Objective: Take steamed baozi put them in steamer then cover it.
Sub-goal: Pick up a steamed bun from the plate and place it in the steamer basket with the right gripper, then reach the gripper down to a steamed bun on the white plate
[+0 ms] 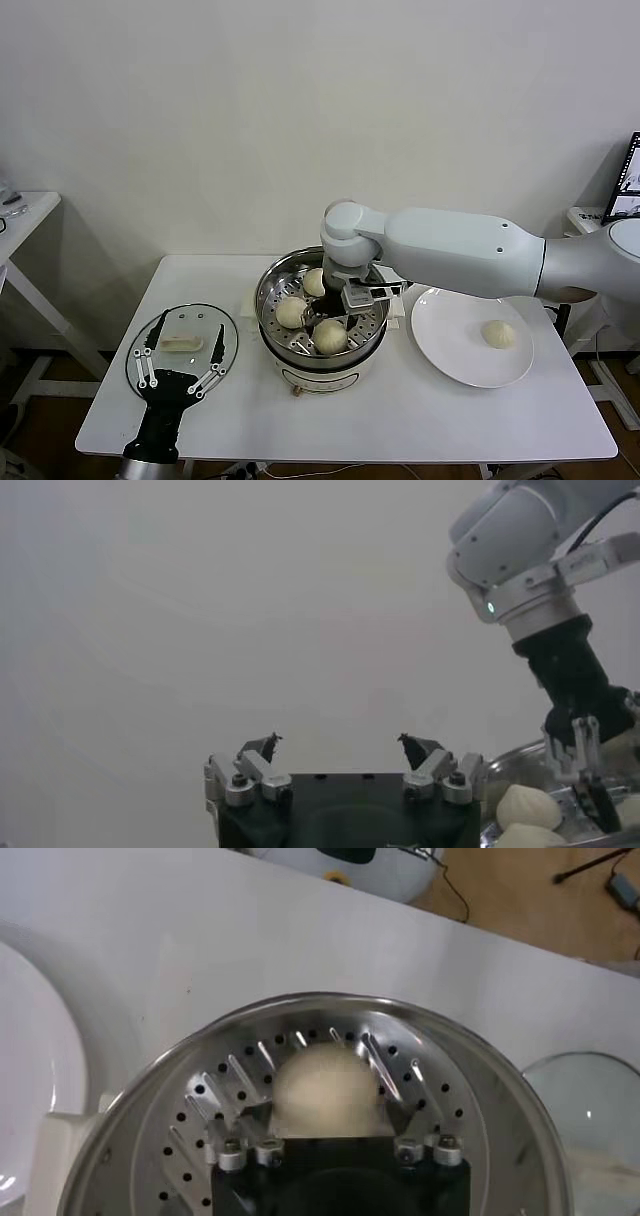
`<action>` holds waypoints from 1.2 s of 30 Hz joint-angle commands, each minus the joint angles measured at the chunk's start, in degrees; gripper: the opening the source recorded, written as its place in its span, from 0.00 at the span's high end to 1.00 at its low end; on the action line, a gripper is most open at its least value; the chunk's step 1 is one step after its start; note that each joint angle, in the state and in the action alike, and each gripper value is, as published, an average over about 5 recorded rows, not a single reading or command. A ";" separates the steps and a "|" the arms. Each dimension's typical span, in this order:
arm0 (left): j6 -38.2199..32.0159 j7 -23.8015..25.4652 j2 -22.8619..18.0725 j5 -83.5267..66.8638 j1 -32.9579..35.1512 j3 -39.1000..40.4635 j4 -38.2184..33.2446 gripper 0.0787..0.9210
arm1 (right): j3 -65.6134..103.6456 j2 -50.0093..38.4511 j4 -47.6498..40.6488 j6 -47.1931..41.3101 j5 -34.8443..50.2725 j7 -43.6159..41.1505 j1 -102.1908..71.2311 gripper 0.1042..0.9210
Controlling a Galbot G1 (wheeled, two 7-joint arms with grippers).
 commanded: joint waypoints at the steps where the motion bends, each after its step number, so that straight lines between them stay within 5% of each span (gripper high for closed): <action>1: 0.00 -0.01 0.06 0.02 -0.07 0.19 0.02 0.12 | 2.38 -1.53 -0.10 -0.05 -0.32 -0.33 0.53 0.12; 6: 0.03 -0.03 0.19 0.04 -0.15 0.56 0.08 0.12 | 8.93 -6.99 -2.35 -5.39 4.00 -5.02 2.26 0.12; 15: 0.11 -0.03 0.37 0.32 -0.04 1.04 0.19 0.12 | 10.30 -19.55 -23.70 -35.93 25.29 -10.29 4.33 0.12; 23: 0.26 -0.04 0.42 0.41 0.12 0.97 -0.01 0.12 | 12.54 -22.78 -42.83 -35.98 21.02 -11.83 -3.03 0.12; 36: 0.80 -0.29 0.43 0.44 0.64 0.29 -0.47 0.12 | 20.16 -22.04 -48.59 -33.04 12.74 -8.51 -19.02 0.12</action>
